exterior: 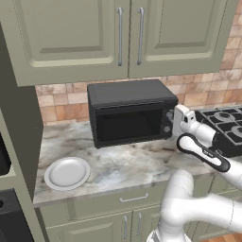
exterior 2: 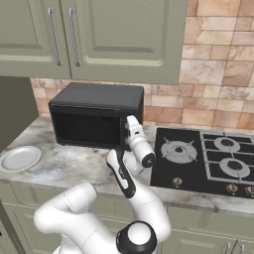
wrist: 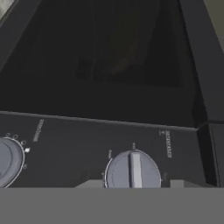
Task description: Pull the toaster oven rack outwards. Pick up the baguette from the plate and place it on the toaster oven rack. Close the toaster oven door fully and set the temperature to the lowest setting.
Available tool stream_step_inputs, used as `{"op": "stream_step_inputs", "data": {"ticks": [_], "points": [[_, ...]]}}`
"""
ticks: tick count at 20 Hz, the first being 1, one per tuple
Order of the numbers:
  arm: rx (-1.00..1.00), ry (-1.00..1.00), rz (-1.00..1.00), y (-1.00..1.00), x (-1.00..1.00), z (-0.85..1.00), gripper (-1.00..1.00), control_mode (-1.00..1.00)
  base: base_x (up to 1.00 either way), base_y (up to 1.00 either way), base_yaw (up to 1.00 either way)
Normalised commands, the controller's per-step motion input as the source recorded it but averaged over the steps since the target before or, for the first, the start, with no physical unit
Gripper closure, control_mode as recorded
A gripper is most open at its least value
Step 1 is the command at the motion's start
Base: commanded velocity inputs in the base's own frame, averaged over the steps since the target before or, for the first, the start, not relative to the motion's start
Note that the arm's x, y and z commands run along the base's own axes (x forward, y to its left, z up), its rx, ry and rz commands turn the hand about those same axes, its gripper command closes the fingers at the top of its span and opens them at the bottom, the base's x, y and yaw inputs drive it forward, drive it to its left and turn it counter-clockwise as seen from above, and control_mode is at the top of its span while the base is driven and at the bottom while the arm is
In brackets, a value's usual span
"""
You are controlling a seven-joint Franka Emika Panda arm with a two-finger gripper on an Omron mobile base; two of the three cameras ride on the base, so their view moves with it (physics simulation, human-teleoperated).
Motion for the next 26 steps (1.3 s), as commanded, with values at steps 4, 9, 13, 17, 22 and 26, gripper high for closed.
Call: {"op": "stream_step_inputs", "data": {"ticks": [4, 9, 13, 17, 22, 26], "points": [[-0.23, -0.11, 0.0, 0.0, 0.0, -0.04, 1.0, -1.0, 0.0, 0.0, 0.0], [-0.22, -0.07, -0.01, 0.0, 0.0, 0.0, 1.0, -1.0, 0.0, 0.0, 0.0], [-0.3, -0.18, -0.07, 0.03, 0.0, -0.06, 1.0, -1.0, 0.0, 0.0, 0.0], [-0.33, -0.26, -0.1, 0.03, 0.0, -0.13, 1.0, -1.0, 0.0, 0.0, 0.0], [-0.29, -0.24, -0.11, 0.0, 0.0, -0.06, 1.0, -1.0, 0.0, 0.0, 0.0], [-0.27, -0.22, -0.11, 0.0, 0.0, -0.03, 1.0, -1.0, 0.0, 0.0, 0.0]]}}
